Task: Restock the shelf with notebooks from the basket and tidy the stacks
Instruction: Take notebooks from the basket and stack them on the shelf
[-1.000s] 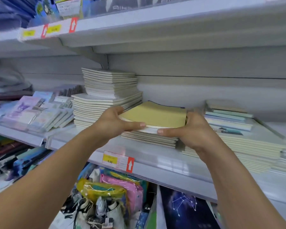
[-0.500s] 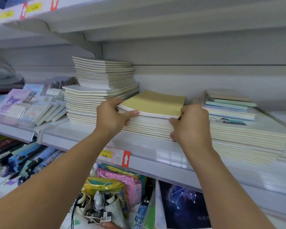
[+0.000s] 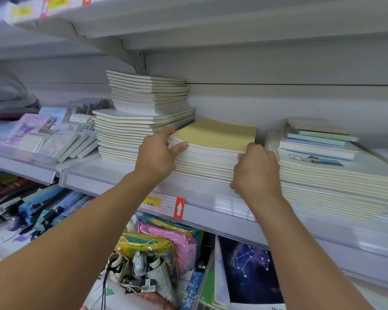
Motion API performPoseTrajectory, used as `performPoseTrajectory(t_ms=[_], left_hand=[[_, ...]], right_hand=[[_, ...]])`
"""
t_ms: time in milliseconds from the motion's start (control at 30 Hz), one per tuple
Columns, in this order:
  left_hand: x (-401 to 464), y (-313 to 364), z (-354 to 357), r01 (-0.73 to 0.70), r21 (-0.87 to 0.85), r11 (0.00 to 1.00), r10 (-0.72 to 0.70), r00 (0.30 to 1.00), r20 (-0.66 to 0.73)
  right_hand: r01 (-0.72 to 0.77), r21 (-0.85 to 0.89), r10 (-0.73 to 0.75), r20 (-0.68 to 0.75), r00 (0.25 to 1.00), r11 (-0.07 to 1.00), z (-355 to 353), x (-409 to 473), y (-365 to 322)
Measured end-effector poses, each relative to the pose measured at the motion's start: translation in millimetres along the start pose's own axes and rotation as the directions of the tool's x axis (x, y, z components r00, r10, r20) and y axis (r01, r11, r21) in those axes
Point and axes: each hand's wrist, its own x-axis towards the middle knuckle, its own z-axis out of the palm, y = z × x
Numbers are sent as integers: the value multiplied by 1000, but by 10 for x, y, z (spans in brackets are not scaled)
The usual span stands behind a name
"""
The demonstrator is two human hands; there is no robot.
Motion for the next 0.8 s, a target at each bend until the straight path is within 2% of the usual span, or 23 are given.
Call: performPoseTrajectory(t_ms=[133, 167, 233, 267, 333, 367, 400, 433, 467, 500, 533, 567, 600, 633, 700, 733, 800], left_hand=[[-90, 50, -160, 76, -122, 990, -56, 986, 159], [-172, 61, -234, 68, -174, 982, -39, 985, 167], [-402, 38, -416, -18, -223, 975, 39, 995, 88], [-555, -7, -521, -77, -223, 972, 84, 996, 24], [-901, -177, -729, -142, -215, 966, 133, 990, -56], [-1101, -303, -832, -119, -213, 970, 113, 993, -41], [-1302, -450, -928, -58, -208, 976, 62, 998, 12], [-1522, -615, -1012, 37, -186, 982, -18, 995, 102], [-1746, -799, -1088, 137, -129, 982, -107, 971, 216], [-1993, -1000, -1166, 219, -45, 975, -192, 924, 329], [-2261, -1205, -1248, 277, 52, 959, -272, 863, 425], [-2542, -1384, -1345, 317, 156, 936, -351, 790, 502], [-2813, -1538, -1437, 337, 251, 907, -420, 713, 562], [-3061, -1680, -1504, 329, 357, 874, -485, 628, 609], [-3423, -1876, -1561, 171, 577, 799, -583, 455, 673], [-3524, -1942, -1549, 68, 627, 776, -596, 402, 695], [-3643, -1970, -1468, 49, 596, 801, -569, 367, 736]], right_hand=[[-12, 26, 11, 75, 997, 1000, -29, -27, 4], [0, 41, -3, 69, 998, 999, -44, -77, -13], [103, -17, -104, -53, 993, 995, -98, -268, -94], [196, -68, -205, -153, 967, 978, -129, -409, -151], [423, -96, -429, -341, 837, 901, -156, -765, -285], [524, -55, -504, -377, 777, 850, -112, -969, -333], [596, 19, -554, -346, 757, 803, 6, -1157, -352], [626, 119, -589, -239, 772, 771, 169, -1348, -353], [607, 213, -611, -57, 790, 766, 388, -1541, -341], [563, 284, -619, 178, 765, 776, 642, -1749, -298], [518, 319, -609, 425, 670, 793, 907, -1973, -239], [487, 323, -565, 647, 513, 811, 1174, -2227, -145], [481, 311, -499, 799, 334, 820, 1416, -2495, -12], [490, 279, -412, 891, 188, 826, 1635, -2761, 162], [575, 162, -194, 981, -6, 802, 1972, -3264, 572], [625, 87, -69, 996, -53, 776, 2095, -3469, 788], [656, -17, 84, 994, -71, 754, 2248, -3756, 1162]])
